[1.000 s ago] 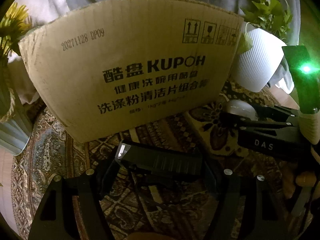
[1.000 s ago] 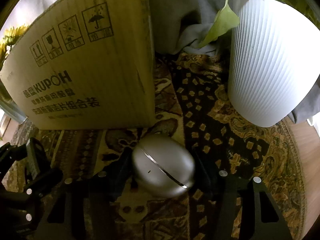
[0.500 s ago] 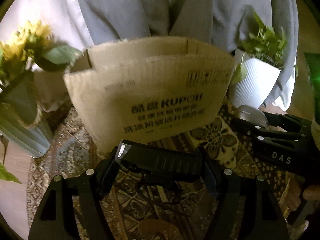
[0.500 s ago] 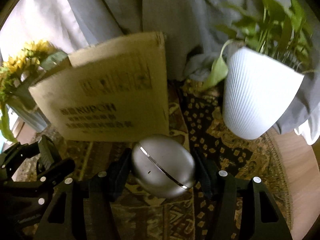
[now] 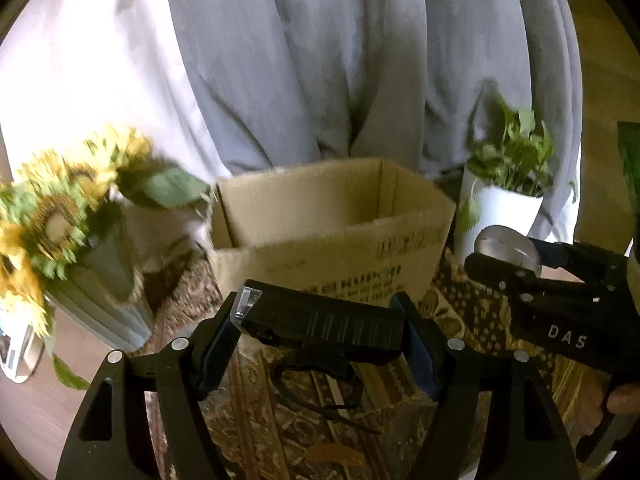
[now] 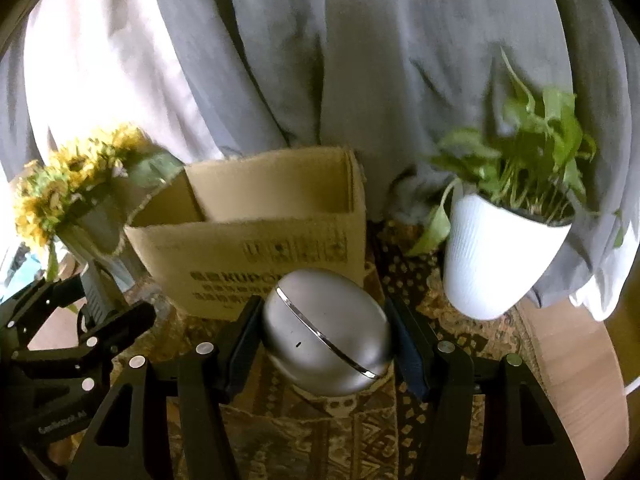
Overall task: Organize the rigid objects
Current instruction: 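Carry the stone with the right tool while the left tool carries the black object over the box, then open the right tool to drop the stone while the left tool releases the black object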
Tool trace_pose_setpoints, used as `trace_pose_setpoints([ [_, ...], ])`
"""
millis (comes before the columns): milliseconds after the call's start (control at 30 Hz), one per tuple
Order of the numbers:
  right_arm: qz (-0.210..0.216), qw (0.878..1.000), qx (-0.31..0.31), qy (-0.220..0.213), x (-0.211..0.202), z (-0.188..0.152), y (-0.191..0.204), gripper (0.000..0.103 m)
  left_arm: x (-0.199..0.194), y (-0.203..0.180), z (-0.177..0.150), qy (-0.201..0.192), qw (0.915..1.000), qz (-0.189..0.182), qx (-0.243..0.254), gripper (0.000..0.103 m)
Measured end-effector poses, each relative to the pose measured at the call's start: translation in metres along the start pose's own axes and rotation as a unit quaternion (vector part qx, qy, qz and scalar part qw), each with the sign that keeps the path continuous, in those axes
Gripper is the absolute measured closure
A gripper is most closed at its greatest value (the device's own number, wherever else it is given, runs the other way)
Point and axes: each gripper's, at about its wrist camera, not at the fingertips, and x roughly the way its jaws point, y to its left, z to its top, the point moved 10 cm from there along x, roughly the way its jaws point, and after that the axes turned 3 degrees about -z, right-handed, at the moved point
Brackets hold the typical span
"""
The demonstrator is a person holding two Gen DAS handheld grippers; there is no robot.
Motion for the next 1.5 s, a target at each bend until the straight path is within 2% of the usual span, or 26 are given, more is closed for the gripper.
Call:
trace_pose_setpoints([
  [533, 0.027, 0.998, 0.000, -0.058, -0.023, 0.056, 0.021, 0.041, -0.022, 0.016, 0.058, -0.060, 0.9979, 0.007, -0.021, 0.030],
  [867, 0.039, 0.997, 0.006, -0.064, -0.008, 0.095, 0.024, 0.041, -0.011, 0.027, 0.095, -0.064, 0.9976, 0.008, -0.025, 0.030],
  [1200, 0.029, 0.997, -0.001, -0.065, 0.008, 0.130, 0.021, 0.041, 0.030, 0.039, 0.110, -0.002, 0.9981, -0.026, -0.055, 0.030],
  [1367, 0.023, 0.998, -0.014, -0.054, 0.022, 0.140, 0.023, 0.042, 0.063, 0.041, 0.107, 0.058, 0.9953, -0.049, -0.059, 0.030],
  [1433, 0.022, 0.999, -0.012, -0.043, 0.030, 0.141, 0.022, 0.041, 0.075, 0.042, 0.105, 0.085, 0.9938, -0.046, -0.055, 0.029],
  [1500, 0.015, 0.999, -0.011, -0.033, 0.037, 0.141, 0.019, 0.041, 0.079, 0.043, 0.106, 0.093, 0.9938, -0.040, -0.046, 0.024],
])
